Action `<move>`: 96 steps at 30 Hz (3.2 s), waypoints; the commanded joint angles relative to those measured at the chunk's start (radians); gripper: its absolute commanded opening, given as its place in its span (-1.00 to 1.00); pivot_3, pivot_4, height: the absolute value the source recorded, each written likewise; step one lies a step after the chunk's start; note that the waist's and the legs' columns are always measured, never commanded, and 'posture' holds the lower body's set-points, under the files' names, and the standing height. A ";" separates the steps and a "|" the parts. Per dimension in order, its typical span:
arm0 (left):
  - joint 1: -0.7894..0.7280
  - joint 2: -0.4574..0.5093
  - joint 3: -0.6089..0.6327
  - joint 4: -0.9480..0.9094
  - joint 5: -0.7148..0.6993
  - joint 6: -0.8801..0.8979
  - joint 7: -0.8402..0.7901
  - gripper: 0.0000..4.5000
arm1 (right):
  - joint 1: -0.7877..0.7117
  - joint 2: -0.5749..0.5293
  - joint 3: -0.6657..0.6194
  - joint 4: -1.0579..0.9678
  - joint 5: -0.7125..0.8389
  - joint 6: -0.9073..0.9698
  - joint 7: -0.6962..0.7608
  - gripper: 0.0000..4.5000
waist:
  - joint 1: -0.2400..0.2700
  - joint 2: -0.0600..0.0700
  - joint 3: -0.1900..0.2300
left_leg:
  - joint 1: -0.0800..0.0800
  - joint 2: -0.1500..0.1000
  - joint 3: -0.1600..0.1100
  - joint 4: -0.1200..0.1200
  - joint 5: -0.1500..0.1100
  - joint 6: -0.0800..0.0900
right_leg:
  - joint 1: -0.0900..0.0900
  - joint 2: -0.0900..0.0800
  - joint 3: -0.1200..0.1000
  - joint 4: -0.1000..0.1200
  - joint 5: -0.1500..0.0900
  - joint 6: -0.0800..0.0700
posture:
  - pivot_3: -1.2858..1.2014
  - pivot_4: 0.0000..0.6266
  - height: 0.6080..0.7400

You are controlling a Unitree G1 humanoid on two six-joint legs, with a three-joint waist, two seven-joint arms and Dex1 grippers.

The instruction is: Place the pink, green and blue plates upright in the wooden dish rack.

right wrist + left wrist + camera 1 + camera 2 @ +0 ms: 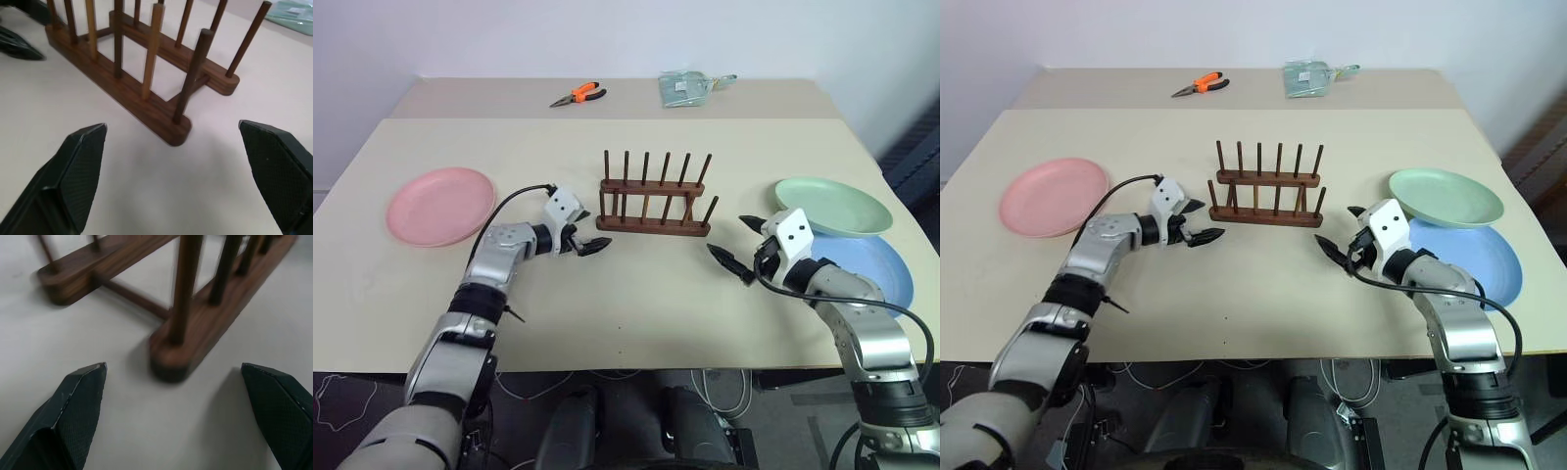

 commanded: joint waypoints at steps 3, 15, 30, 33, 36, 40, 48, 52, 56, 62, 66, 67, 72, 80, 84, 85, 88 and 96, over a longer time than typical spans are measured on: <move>-0.087 -0.075 -0.030 0.233 0.074 -0.104 -0.011 0.89 | 0.073 0.000 -0.058 -0.113 0.011 0.015 -0.045 0.99 | 0.009 0.000 -0.001 | 0.000 0.000 0.000 0.001 0.000 0.000 | 0.001 0.000 0.000 0.000 0.000 0.000 | 0.03 -0.52 0.96; 0.049 -0.065 -0.023 0.017 0.034 -0.154 -0.189 -0.66 | 0.074 -0.029 -0.054 -0.071 -0.014 -0.008 -0.031 1.00 | 0.001 0.001 -0.002 | 0.000 0.000 -0.001 0.008 -0.003 0.005 | 0.005 0.000 0.000 0.000 0.000 0.002 | 0.03 -0.52 0.96; 0.384 0.160 -0.019 -0.592 -0.009 0.139 -0.212 0.65 | 0.122 -0.166 -0.144 0.086 -0.038 -0.084 0.066 1.00 | -0.005 0.003 -0.003 | 0.000 0.001 -0.001 0.008 -0.004 0.006 | 0.005 -0.001 0.001 0.000 -0.002 -0.001 | 0.03 -0.52 0.96; 0.463 0.226 0.002 -0.692 -0.052 0.221 -0.231 0.38 | 0.180 -0.178 -0.128 0.026 0.000 -0.061 0.132 0.65 | -0.015 0.004 -0.003 | 0.000 0.001 -0.001 0.008 -0.004 0.006 | 0.005 -0.001 0.001 0.000 -0.002 -0.001 | 0.03 -0.52 0.96; 0.550 0.286 0.005 -0.828 -0.113 0.310 -0.259 -0.20 | 0.230 -0.180 -0.096 -0.049 0.026 -0.024 0.174 -0.05 | -0.025 0.008 -0.005 | 0.001 0.003 -0.001 0.008 -0.005 0.007 | 0.005 -0.002 0.002 0.000 -0.003 -0.002 | 0.03 -0.52 0.96; 0.597 0.240 -0.025 -0.956 -0.160 0.402 -0.190 -1.00 | 0.236 -0.147 -0.022 -0.102 0.018 0.005 0.174 -0.97 | -0.017 0.012 -0.007 | 0.002 0.003 0.000 0.008 -0.005 0.007 | 0.006 -0.003 0.003 -0.001 -0.003 -0.003 | 0.03 -0.52 0.96; 0.555 0.069 -0.096 -0.888 -0.021 0.387 0.088 -1.00 | 0.108 -0.041 0.130 -0.064 -0.091 0.039 0.044 -0.97 | 0.007 0.012 -0.008 | 0.001 0.001 -0.001 0.011 -0.006 0.008 | 0.010 -0.004 0.001 -0.007 -0.003 -0.002 | 0.03 -0.52 0.96; 0.479 -0.023 -0.063 -0.741 0.041 0.367 0.279 -1.00 | 0.003 0.007 0.177 0.056 -0.200 0.032 -0.065 -0.97 | 0.008 0.012 -0.008 | 0.002 0.000 -0.001 0.012 -0.006 0.008 | 0.011 -0.003 0.000 -0.007 -0.003 -0.002 | 0.03 -0.52 0.96; 0.401 -0.072 -0.030 -0.601 0.051 0.311 0.380 -1.00 | -0.110 0.063 0.184 0.193 -0.247 0.005 -0.136 -0.97 | 0.000 0.012 -0.008 | 0.004 0.000 -0.001 0.012 -0.006 0.008 | 0.012 -0.002 0.000 -0.006 -0.003 -0.002 | 0.03 -0.52 0.96; 0.369 -0.071 -0.016 -0.533 0.037 0.262 0.392 -1.00 | -0.182 0.075 0.180 0.262 -0.249 -0.015 -0.119 -0.97 | -0.012 0.012 -0.009 | 0.006 0.000 -0.001 0.011 -0.006 0.008 | 0.014 -0.001 0.000 -0.005 -0.002 0.000 | 0.03 -0.52 0.96; 0.430 -0.022 -0.016 -0.632 0.013 0.293 0.330 -1.00 | -0.139 0.040 0.179 0.185 -0.205 -0.014 -0.024 -0.42 | -0.023 0.012 -0.009 | 0.007 0.000 -0.001 0.011 -0.006 0.009 | 0.014 -0.001 0.001 -0.004 -0.001 0.002 | 0.03 -0.52 0.96; 0.453 -0.001 0.002 -0.674 -0.004 0.310 0.315 -0.89 | -0.122 0.029 0.179 0.147 -0.192 -0.016 0.003 -0.20 | -0.024 0.012 -0.009 | 0.008 0.001 -0.001 0.010 -0.007 0.009 | 0.014 0.000 0.001 -0.004 -0.001 0.002 | 0.03 -0.52 0.96; 0.490 0.045 0.253 -0.794 -0.100 0.378 0.438 0.05 | -0.062 0.007 0.175 -0.041 -0.114 0.024 0.081 0.95 | -0.025 0.012 -0.007 | 0.009 0.002 -0.001 0.008 -0.007 0.009 | 0.014 -0.001 0.001 -0.004 -0.002 0.001 | 0.03 -0.52 0.96; 0.282 -0.007 0.782 -0.729 -0.138 0.504 1.111 0.49 | -0.087 0.023 0.226 -0.021 -0.139 0.004 0.095 1.00 | -0.014 0.008 -0.006 | 0.006 -0.001 -0.005 0.011 -0.010 0.005 | 0.014 -0.002 -0.002 -0.004 -0.001 0.005 | 0.03 -0.52 0.96; 0.237 -0.057 0.940 -0.733 -0.268 0.617 1.214 0.49 | -0.101 0.028 0.238 -0.005 -0.139 -0.005 0.099 1.00 | -0.009 0.006 -0.005 | 0.006 -0.002 -0.005 0.012 -0.011 0.005 | 0.014 -0.002 -0.003 -0.005 -0.001 0.006 | 0.03 -0.52 0.96; 0.231 -0.070 0.974 -0.739 -0.303 0.649 1.234 0.49 | -0.104 0.028 0.239 -0.001 -0.139 -0.009 0.100 1.00 | -0.009 0.006 -0.005 | 0.006 -0.001 -0.005 0.012 -0.011 0.005 | 0.014 -0.002 -0.003 -0.005 -0.001 0.006 | 0.03 -0.52 0.96; 0.229 -0.098 1.048 -0.740 -0.410 0.758 1.270 0.49 | -0.111 0.030 0.240 0.013 -0.141 -0.020 0.101 1.00 | -0.013 0.005 -0.006 | 0.006 -0.001 -0.005 0.013 -0.011 0.005 | 0.014 -0.002 -0.003 -0.004 -0.001 0.006 | 0.03 -0.52 0.96; 0.201 -0.102 1.088 -0.654 -0.549 0.815 1.281 -0.28 | -0.110 0.042 0.236 0.011 -0.156 -0.040 0.080 1.00 | -0.014 0.005 -0.006 | 0.006 -0.001 -0.005 0.012 -0.011 0.004 | 0.014 -0.001 -0.003 -0.004 -0.001 0.006 | 0.03 -0.52 0.96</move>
